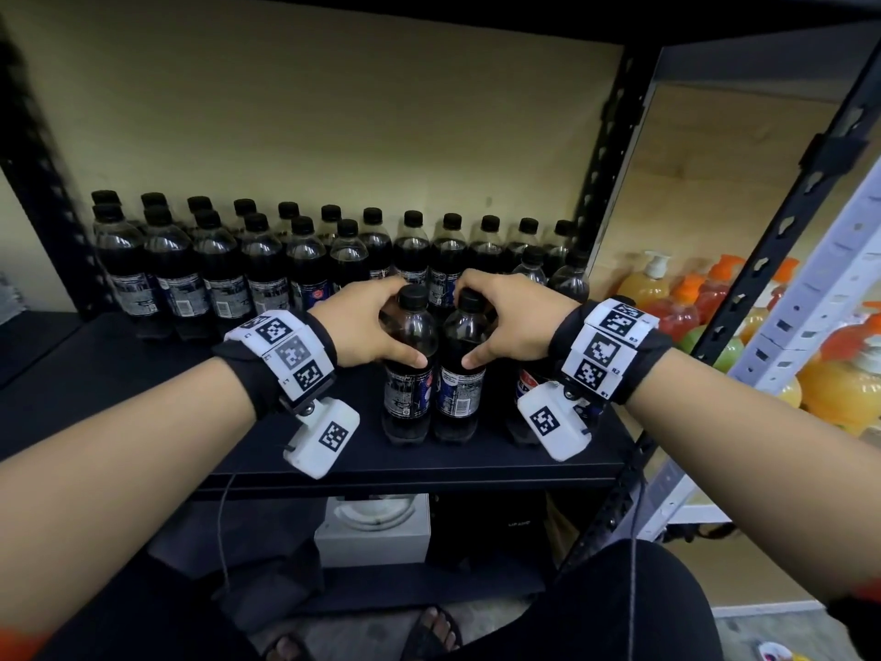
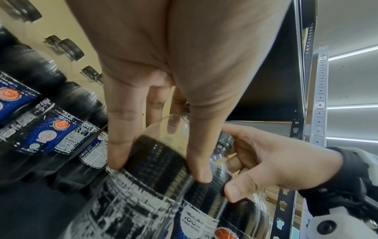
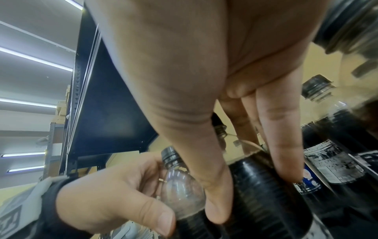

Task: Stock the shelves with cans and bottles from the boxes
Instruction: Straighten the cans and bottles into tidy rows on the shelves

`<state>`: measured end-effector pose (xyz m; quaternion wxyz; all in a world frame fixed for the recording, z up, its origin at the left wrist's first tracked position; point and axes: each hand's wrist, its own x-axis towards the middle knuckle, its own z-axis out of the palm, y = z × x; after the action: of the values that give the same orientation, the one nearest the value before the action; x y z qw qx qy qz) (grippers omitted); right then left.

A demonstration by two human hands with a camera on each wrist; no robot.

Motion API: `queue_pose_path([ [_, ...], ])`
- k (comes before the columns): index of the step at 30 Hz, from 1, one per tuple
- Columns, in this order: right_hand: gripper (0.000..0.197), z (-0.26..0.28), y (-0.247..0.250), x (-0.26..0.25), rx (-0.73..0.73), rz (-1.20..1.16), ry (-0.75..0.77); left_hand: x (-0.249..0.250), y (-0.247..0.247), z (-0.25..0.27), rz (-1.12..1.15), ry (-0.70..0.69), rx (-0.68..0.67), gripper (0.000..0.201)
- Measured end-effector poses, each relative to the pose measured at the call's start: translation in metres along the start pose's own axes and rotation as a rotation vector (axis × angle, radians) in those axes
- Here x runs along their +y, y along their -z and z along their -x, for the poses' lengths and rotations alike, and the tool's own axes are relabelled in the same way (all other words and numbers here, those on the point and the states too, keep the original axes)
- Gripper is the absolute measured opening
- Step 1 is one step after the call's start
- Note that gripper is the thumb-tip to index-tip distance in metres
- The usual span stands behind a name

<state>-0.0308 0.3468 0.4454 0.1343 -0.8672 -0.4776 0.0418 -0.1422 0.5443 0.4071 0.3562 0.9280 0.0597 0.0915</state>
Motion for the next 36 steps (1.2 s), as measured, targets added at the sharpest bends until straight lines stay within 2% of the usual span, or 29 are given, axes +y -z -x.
queue_pose_path([
  [9,0.072,0.001,0.006,0.000,-0.016,-0.005,-0.014,-0.002,-0.002,0.003,0.043,-0.013,-0.005,0.064],
  [15,0.074,0.001,0.007,0.000,-0.045,-0.019,-0.019,-0.006,-0.002,0.002,0.042,0.013,-0.001,0.096],
  [21,0.076,0.005,0.007,-0.004,-0.053,-0.008,-0.037,-0.001,-0.002,0.005,-0.034,0.019,0.012,0.080],
  [23,0.075,0.003,0.011,-0.007,-0.076,0.017,-0.063,0.004,0.004,0.004,-0.068,0.036,-0.025,0.072],
  [27,0.096,-0.006,0.043,-0.021,-0.147,0.106,-0.121,0.018,0.045,-0.002,-0.250,0.119,-0.202,0.084],
  [29,0.098,-0.017,0.066,-0.031,-0.144,0.130,-0.132,0.024,0.078,-0.007,-0.347,0.172,-0.233,0.082],
  [31,0.091,-0.034,0.086,-0.041,-0.121,0.134,-0.130,0.027,0.109,-0.012,-0.456,0.217,-0.202,0.079],
  [34,0.080,-0.071,0.104,-0.061,-0.103,0.138,-0.112,0.024,0.143,-0.025,-0.657,0.260,-0.085,0.083],
  [36,0.072,-0.098,0.109,-0.077,-0.085,0.166,-0.089,0.016,0.159,-0.038,-0.718,0.301,-0.030,0.084],
])
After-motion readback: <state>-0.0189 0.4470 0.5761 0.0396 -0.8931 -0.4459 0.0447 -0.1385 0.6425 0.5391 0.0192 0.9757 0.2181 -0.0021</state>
